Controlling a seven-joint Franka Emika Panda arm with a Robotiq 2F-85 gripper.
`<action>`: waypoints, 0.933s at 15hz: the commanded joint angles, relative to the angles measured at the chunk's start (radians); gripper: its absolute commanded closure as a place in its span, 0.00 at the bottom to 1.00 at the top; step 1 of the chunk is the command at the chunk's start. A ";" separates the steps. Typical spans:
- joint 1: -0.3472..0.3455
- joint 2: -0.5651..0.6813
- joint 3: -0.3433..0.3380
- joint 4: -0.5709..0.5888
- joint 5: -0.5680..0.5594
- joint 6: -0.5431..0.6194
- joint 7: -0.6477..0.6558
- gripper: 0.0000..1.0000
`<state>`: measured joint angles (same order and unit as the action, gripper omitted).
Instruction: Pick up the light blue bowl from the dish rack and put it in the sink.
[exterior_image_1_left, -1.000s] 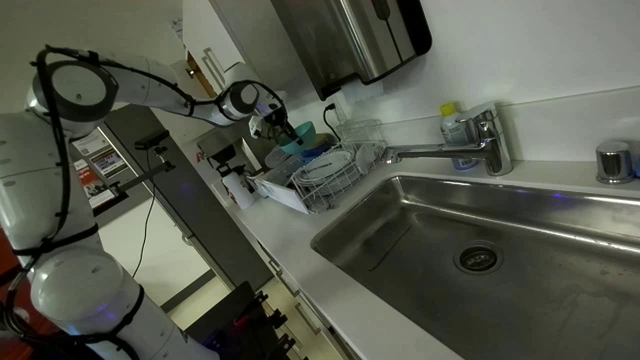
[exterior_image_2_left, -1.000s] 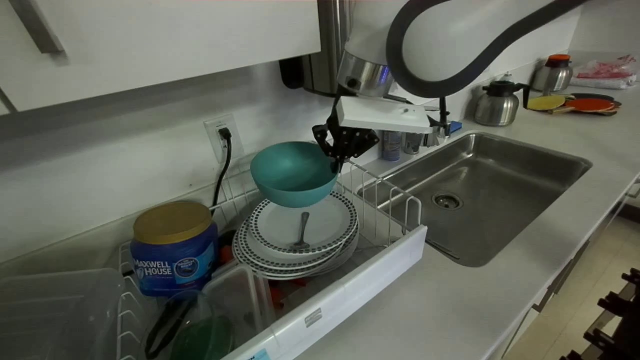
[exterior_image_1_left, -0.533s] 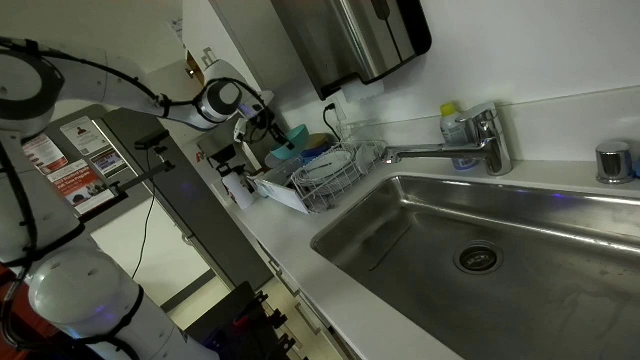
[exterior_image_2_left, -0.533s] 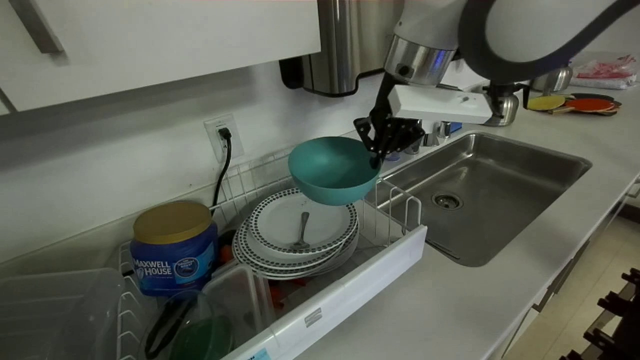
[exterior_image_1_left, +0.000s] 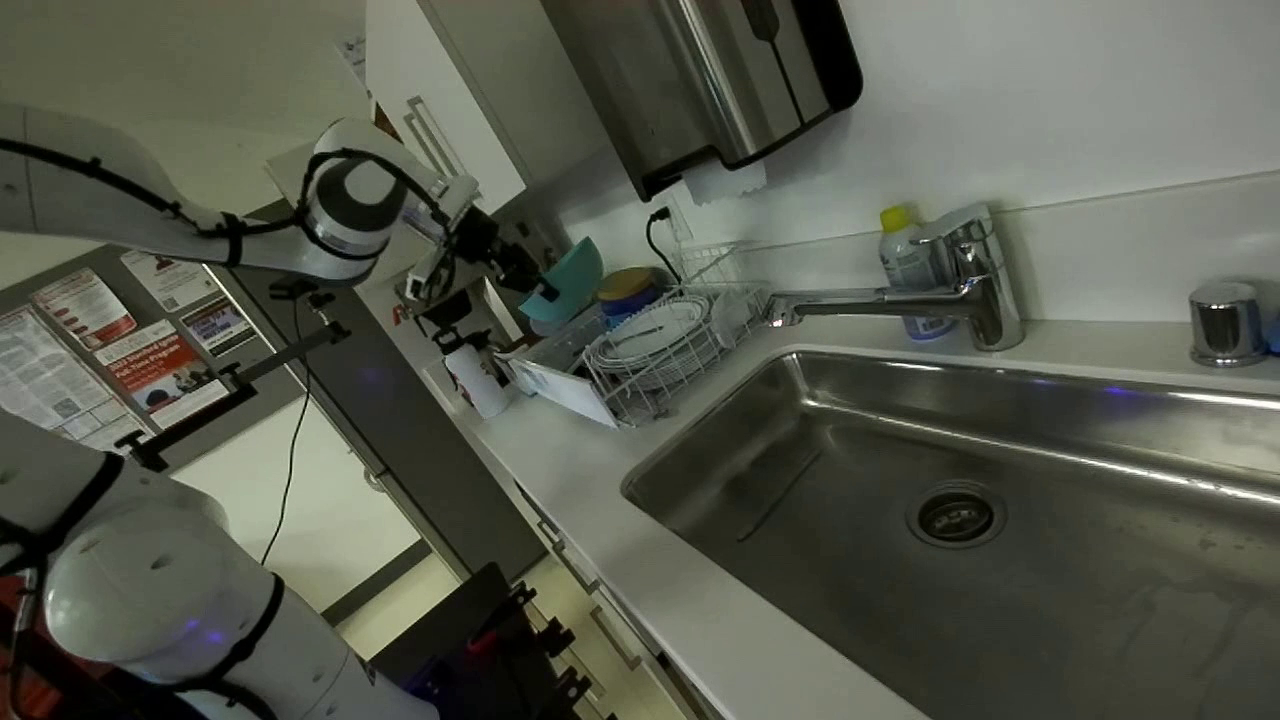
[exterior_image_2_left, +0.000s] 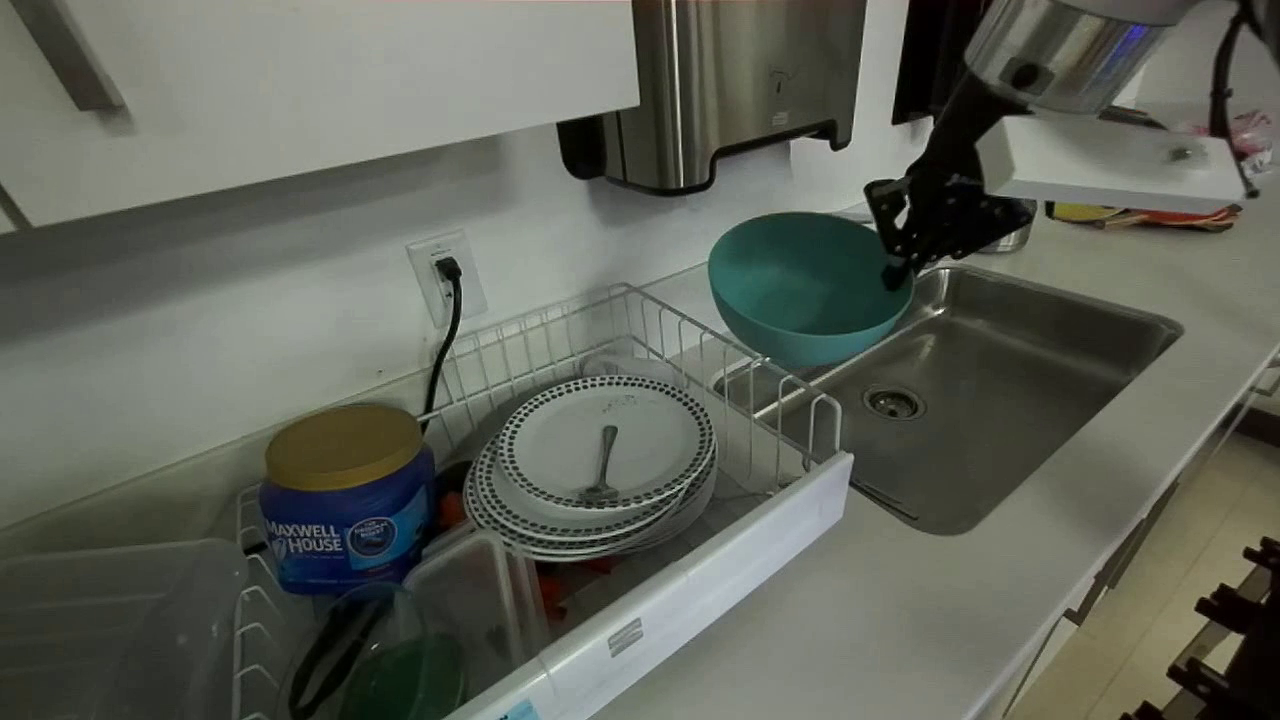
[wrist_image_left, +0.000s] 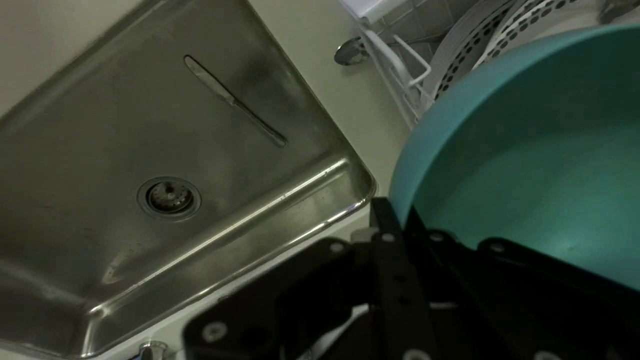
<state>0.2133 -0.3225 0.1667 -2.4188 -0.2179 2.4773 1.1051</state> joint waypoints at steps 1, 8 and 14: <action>-0.048 -0.028 0.049 -0.018 0.029 0.001 -0.022 0.96; -0.244 -0.002 0.096 -0.007 -0.169 0.013 0.191 0.99; -0.455 0.062 0.026 0.017 -0.414 -0.020 0.394 0.99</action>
<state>-0.1712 -0.3043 0.2070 -2.4389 -0.5253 2.4772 1.3788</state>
